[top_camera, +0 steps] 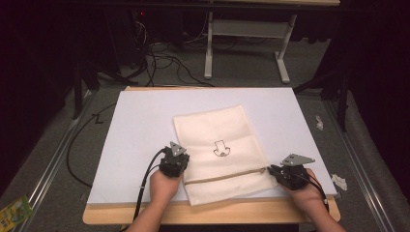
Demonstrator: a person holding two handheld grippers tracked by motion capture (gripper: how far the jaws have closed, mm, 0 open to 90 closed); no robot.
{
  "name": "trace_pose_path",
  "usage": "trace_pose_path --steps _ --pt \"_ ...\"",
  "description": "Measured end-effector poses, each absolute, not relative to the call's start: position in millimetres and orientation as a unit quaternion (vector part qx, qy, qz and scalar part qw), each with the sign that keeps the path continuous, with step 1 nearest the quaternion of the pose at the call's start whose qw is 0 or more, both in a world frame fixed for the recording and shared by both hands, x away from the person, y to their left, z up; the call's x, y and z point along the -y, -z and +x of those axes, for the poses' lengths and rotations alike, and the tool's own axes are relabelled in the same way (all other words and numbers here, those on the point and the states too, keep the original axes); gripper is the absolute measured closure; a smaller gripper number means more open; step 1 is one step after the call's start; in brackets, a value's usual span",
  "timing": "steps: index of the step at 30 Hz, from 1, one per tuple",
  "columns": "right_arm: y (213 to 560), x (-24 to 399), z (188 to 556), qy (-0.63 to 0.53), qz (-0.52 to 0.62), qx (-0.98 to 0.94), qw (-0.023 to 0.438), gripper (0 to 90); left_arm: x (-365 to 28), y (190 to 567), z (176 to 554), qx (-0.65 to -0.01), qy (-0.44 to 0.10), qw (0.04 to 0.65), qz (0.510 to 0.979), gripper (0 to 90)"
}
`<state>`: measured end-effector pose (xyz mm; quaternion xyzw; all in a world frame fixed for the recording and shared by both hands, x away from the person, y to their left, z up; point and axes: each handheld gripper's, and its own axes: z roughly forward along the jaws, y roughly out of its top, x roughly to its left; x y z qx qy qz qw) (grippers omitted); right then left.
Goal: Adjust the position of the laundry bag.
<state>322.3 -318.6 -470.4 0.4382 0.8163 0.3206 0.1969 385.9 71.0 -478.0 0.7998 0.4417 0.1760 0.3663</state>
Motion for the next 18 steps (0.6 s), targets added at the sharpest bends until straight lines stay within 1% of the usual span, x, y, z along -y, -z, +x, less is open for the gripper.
trace_pose_path --steps 2,6,8,11,12,15,16,17,18 --pt "470 319 322 -0.321 0.439 -0.815 0.198 81.6 -68 478 397 -0.446 -0.185 0.373 0.792 88.0" --pt "471 319 320 -0.33 0.441 -0.813 0.189 81.2 -56 480 424 -0.449 -0.204 0.366 0.789 87.9" --pt "471 319 319 -0.335 0.437 -0.814 0.186 80.9 -51 479 433 -0.454 -0.204 0.36 0.789 87.5" --pt "470 316 316 -0.333 0.437 -0.814 0.187 80.4 -50 478 434 -0.462 -0.204 0.359 0.785 85.9" --pt "470 316 316 -0.333 0.438 -0.814 0.187 79.7 -51 477 431 -0.457 -0.206 0.357 0.788 83.4" --pt "471 317 316 -0.333 0.439 -0.813 0.189 78.6 -58 476 425 -0.453 -0.202 0.361 0.79 82.8" --pt "472 318 316 -0.333 0.439 -0.813 0.19 77.1 -63 475 421 -0.453 -0.201 0.36 0.79 80.5" --pt "472 318 316 -0.333 0.439 -0.813 0.19 77.1 -66 474 419 -0.455 -0.2 0.363 0.788 80.5" --pt "472 317 316 -0.332 0.44 -0.812 0.192 73.3 -75 471 412 -0.46 -0.191 0.369 0.785 70.7"
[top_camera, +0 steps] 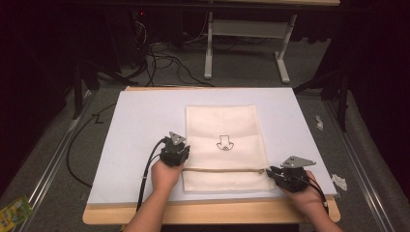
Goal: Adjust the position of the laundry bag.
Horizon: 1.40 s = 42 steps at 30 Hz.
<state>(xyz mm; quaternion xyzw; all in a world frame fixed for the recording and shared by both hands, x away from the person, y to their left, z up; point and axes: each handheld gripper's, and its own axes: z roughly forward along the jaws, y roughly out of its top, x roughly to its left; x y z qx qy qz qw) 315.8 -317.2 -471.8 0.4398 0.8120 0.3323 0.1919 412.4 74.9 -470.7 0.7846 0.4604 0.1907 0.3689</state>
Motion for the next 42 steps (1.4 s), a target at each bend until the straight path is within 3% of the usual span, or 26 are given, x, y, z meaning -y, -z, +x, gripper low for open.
trace_pose_path --steps 1,7,13,16,29,38,42 --pt "472 317 316 -0.332 0.44 -0.812 0.192 73.3 -75 471 412 -0.46 -0.191 0.369 0.785 64.2" --pt "462 324 314 -0.373 0.457 -0.785 0.19 61.6 -106 463 368 -0.441 -0.194 0.438 0.759 48.9" --pt "468 327 325 -0.381 0.49 -0.766 0.168 65.8 -112 460 364 -0.45 -0.198 0.461 0.739 42.3" --pt "472 320 326 -0.368 0.492 -0.771 0.166 66.5 -102 464 363 -0.417 -0.192 0.463 0.758 39.2" --pt "476 321 324 -0.364 0.497 -0.774 0.148 65.5 -89 457 354 -0.384 -0.211 0.476 0.762 43.1" --pt "475 318 321 -0.353 0.48 -0.788 0.153 81.5 -83 450 352 -0.383 -0.162 0.482 0.771 42.3" --pt "472 315 320 -0.35 0.47 -0.793 0.164 83.5 -76 449 350 -0.373 -0.156 0.484 0.776 43.0"
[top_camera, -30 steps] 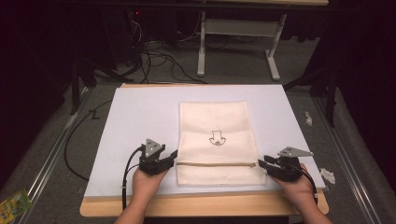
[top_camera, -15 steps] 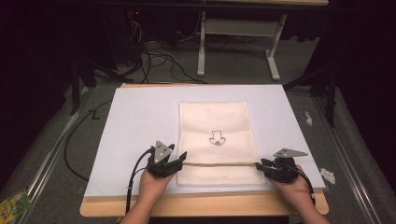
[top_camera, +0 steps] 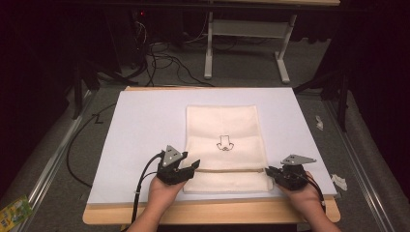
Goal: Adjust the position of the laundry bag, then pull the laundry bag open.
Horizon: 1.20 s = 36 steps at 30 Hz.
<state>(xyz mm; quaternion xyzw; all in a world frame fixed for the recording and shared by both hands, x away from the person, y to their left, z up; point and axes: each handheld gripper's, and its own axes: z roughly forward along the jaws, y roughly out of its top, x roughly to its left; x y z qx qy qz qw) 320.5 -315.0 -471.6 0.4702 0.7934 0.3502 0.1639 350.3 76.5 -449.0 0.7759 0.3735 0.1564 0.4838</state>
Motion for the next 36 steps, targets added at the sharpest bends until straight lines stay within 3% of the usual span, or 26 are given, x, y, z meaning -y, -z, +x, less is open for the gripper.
trace_pose_path --steps 10,20,33,36 --pt "464 315 317 -0.371 0.456 -0.789 0.178 83.6 -70 449 351 -0.367 -0.16 0.478 0.782 43.5" --pt "457 314 315 -0.387 0.454 -0.78 0.187 83.7 -43 455 346 -0.348 -0.119 0.482 0.795 43.3" --pt "452 315 311 -0.411 0.44 -0.776 0.185 83.6 4 456 331 -0.315 -0.093 0.496 0.804 48.8" --pt "452 315 311 -0.415 0.437 -0.776 0.185 83.6 21 460 331 -0.296 -0.09 0.494 0.813 54.6"
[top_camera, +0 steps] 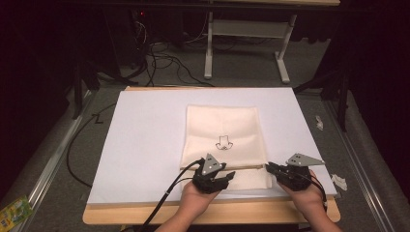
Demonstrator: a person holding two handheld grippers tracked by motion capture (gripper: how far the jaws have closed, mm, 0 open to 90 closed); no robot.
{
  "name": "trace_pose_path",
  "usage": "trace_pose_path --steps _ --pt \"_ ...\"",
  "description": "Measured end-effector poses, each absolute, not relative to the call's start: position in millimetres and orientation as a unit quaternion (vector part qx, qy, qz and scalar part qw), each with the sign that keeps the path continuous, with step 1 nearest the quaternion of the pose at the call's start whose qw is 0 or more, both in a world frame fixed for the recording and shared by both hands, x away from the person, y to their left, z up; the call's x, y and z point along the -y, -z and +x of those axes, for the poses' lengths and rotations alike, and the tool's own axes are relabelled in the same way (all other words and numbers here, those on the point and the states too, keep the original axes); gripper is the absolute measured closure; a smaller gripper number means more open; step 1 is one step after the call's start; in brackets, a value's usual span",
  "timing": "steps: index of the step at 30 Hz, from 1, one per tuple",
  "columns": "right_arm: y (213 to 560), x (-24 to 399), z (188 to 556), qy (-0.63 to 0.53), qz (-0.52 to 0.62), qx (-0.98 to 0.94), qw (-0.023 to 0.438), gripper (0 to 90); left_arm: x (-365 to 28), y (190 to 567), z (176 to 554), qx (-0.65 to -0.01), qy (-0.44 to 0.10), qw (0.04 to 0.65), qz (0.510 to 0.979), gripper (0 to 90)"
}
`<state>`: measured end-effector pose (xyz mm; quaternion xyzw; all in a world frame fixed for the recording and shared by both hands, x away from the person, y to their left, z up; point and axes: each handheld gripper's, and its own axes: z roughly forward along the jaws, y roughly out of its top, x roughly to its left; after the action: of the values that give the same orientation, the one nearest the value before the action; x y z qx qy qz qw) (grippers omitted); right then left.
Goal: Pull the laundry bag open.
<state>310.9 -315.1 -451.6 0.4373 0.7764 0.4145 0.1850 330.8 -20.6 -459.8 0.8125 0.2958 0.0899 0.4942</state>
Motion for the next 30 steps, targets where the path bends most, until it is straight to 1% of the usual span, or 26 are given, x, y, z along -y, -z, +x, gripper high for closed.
trace_pose_path --steps 1,2,6,13,14,16,23,26,30 --pt "452 315 311 -0.415 0.437 -0.776 0.185 83.6 21 460 331 -0.296 -0.09 0.494 0.813 54.7" --pt "451 315 311 -0.415 0.437 -0.776 0.185 83.6 28 462 331 -0.294 -0.079 0.493 0.815 54.7" --pt "451 314 310 -0.417 0.432 -0.778 0.184 83.6 48 465 330 -0.286 -0.061 0.498 0.816 60.4" --pt "449 313 309 -0.42 0.429 -0.778 0.186 83.8 79 469 336 -0.288 -0.04 0.502 0.815 65.6" --pt "449 312 309 -0.421 0.429 -0.777 0.187 83.8 83 469 337 -0.287 -0.041 0.504 0.813 67.1" --pt "448 312 308 -0.422 0.424 -0.779 0.188 83.8 88 470 338 -0.284 -0.051 0.51 0.81 73.0" --pt "448 311 308 -0.423 0.422 -0.78 0.187 84.0 101 472 340 -0.277 -0.049 0.513 0.811 76.1" --pt "448 310 307 -0.426 0.42 -0.78 0.186 84.0 106 472 339 -0.275 -0.057 0.516 0.809 81.7" --pt "447 310 307 -0.424 0.421 -0.78 0.186 83.9 107 472 341 -0.284 -0.06 0.517 0.805 84.8"
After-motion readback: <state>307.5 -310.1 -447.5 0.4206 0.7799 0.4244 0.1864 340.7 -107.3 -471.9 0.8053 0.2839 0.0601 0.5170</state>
